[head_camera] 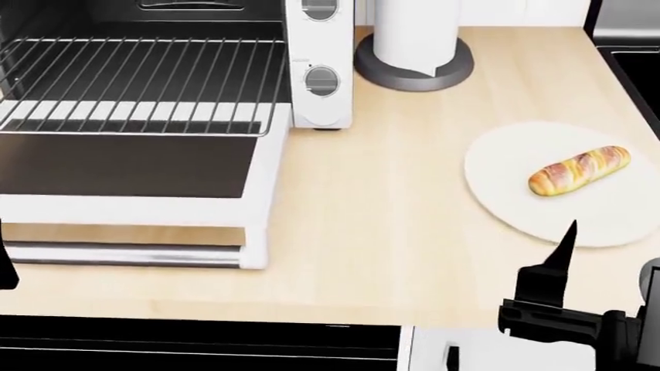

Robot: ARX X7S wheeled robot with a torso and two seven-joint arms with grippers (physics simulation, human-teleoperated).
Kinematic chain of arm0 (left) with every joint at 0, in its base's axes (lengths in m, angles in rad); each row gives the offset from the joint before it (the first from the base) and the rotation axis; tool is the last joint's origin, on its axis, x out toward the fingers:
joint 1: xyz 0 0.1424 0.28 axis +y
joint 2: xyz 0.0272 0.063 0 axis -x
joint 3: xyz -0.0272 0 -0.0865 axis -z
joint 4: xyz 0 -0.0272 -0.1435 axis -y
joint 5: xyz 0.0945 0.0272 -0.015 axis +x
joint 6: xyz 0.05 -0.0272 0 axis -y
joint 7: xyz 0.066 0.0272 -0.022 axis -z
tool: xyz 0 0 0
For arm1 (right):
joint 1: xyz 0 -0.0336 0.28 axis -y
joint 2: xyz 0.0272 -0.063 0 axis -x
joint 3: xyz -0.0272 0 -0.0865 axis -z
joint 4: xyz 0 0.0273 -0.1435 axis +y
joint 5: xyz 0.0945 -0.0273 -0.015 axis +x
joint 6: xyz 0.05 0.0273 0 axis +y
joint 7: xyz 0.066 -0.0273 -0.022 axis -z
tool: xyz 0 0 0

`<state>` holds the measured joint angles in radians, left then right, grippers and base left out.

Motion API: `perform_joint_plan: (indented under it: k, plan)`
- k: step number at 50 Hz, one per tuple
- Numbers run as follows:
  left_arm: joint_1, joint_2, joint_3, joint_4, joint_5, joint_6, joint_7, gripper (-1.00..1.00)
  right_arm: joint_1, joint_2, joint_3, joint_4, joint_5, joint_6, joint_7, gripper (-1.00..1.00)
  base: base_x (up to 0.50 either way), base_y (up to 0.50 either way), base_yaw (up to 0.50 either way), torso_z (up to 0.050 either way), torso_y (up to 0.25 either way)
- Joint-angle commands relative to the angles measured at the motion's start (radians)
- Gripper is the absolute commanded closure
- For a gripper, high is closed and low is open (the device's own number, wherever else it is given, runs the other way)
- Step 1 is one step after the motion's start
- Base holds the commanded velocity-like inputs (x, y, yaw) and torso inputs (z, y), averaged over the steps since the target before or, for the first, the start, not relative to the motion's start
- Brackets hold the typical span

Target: Place the baguette on the rack of the toaster oven.

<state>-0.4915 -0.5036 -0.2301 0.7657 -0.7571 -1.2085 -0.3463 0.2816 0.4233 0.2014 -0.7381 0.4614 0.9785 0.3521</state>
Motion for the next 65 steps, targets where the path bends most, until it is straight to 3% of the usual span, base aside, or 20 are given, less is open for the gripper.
perform_joint_plan:
  k: [1, 65]
  plan:
    - [0.004, -0.009, -0.015, 0.002, -0.017, -0.015, -0.004, -1.0, -0.024, 0.007, 0.027, -0.008, 0.01, 0.004, 0.001, -1.0, 0.14, 0.0, 0.0, 0.0, 0.0]
    - [0.016, -0.018, -0.022, 0.009, -0.062, -0.011, -0.034, -1.0, -0.061, 0.02, 0.047, 0.009, 0.005, -0.04, 0.019, -1.0, 0.19, 0.07, 0.0, 0.0, 0.0]
